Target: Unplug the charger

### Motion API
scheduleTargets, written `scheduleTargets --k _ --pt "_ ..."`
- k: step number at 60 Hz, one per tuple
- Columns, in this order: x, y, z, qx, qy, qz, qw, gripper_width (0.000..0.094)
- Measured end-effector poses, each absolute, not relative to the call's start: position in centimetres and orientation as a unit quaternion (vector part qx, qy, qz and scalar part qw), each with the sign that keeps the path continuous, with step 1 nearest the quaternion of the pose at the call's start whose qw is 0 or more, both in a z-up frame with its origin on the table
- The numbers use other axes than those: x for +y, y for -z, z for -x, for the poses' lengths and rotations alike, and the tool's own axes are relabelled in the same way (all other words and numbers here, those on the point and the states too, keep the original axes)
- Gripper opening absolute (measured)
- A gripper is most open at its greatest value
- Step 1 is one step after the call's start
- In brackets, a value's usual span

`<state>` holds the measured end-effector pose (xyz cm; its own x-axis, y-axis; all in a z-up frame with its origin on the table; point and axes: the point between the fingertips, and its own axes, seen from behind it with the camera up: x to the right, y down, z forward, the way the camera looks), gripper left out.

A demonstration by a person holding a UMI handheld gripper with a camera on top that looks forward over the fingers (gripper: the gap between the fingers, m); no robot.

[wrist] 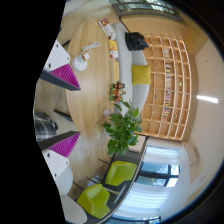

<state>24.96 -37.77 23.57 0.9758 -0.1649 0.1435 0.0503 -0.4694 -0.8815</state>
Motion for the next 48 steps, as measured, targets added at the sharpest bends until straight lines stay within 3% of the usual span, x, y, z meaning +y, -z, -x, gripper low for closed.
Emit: scheduleTargets --k 7,16,24,34,48 --pt "-38.3 -23.4 -26.2 0.031 0.11 0.853 0.509 0.0841" --pt "-38.4 -19.7 -24.9 0.021 0.105 0.86 0.499 0.084" --pt "-38.0 -14.2 -21.5 -0.006 0.076 0.876 0.477 0.0843" --pt "-34.2 -7.9 -13.2 -0.047 0.012 0.884 0.464 0.084" --pt "-25.1 -4.5 -3.4 -0.087 -0.046 0.864 0.494 0.0842"
